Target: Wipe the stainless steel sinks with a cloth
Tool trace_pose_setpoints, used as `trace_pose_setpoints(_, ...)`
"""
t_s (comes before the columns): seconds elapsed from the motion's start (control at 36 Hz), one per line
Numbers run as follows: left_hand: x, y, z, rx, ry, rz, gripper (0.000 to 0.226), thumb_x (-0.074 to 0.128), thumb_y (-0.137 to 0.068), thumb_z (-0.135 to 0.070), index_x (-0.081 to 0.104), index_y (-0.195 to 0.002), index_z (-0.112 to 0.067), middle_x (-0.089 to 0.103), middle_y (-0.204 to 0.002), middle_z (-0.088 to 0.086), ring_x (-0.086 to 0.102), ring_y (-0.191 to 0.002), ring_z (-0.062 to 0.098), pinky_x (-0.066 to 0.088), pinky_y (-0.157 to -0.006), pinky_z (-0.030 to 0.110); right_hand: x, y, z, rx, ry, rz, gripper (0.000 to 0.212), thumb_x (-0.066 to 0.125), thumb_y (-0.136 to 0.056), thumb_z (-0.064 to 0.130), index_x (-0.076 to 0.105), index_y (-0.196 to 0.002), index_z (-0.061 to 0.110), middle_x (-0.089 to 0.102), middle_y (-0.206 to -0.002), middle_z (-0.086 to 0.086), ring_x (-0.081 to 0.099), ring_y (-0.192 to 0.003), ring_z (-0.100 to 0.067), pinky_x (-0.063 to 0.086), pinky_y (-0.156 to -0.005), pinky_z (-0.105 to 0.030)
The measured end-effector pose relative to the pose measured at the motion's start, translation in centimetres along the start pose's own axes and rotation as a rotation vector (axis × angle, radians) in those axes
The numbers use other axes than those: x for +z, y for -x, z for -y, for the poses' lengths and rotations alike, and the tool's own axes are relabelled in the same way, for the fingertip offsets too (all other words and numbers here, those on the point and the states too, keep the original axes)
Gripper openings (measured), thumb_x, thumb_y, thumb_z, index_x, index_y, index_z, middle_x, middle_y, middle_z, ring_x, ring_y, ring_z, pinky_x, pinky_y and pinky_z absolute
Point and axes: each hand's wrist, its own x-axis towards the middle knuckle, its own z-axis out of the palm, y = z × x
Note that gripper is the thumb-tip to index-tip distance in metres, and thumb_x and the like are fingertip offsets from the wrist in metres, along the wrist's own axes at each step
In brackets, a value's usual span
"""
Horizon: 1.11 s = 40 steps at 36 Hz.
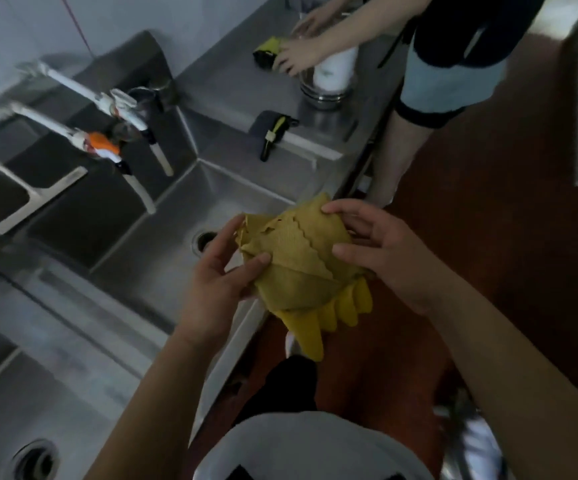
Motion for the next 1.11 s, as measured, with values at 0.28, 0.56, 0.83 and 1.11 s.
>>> trace_pose_setpoints(0.28,3.2,-15.4,1.1,-0.194,0.136,-0.101,0.078,0.074,-0.082,-0.003,0.043,-0.148,-0.032,0.058,-0.125,-0.028,0.070,-0.099,0.006,0.060,-0.070,0.031,-9.2,-15.2,-0.2,0.213,0.176,0.157,0.060,0.060,-0.095,0.001,0.053,-0.138,0.041,0.049,-0.148,0.013,0.052,-0.131,-0.008,0.055,-0.096,-0.033)
trace_pose_setpoints(0.56,6.7,-24.9,5.2,-0.311,0.078,-0.338,0.079,0.072,-0.088,-0.004,0.037,-0.151,-0.035,0.049,-0.117,-0.032,0.071,-0.092,0.007,0.057,-0.064,0.026,-15.5,-30.8,-4.3,0.355,0.311,0.363,0.055,0.065,-0.090,0.000,0.061,-0.123,0.044,0.058,-0.137,0.003,0.062,-0.116,-0.016,0.059,-0.073,-0.030)
trace_pose_setpoints(0.83,10.5,-29.7,10.3,-0.543,0.013,-0.639,0.074,0.069,-0.087,0.001,0.041,-0.149,-0.031,0.056,-0.116,0.005,0.065,-0.074,0.023,0.060,-0.058,0.029,-18.6,-36.2,-11.5,0.264,0.696,0.501,0.060,0.065,-0.091,0.011,0.045,-0.145,0.029,0.058,-0.136,-0.002,0.058,-0.117,-0.017,0.051,-0.096,-0.033)
trace_pose_setpoints(1.11,13.8,-28.0,14.2,-0.374,-0.383,-0.715,0.055,0.071,-0.082,-0.008,0.059,-0.134,-0.021,0.054,-0.121,-0.008,0.062,-0.105,0.017,0.050,-0.085,0.017,-19.1,-36.1,-12.7,0.004,1.141,0.596,0.064,0.066,-0.089,0.021,0.039,-0.146,0.031,0.024,-0.156,-0.005,0.030,-0.141,-0.033,0.042,-0.106,-0.047)
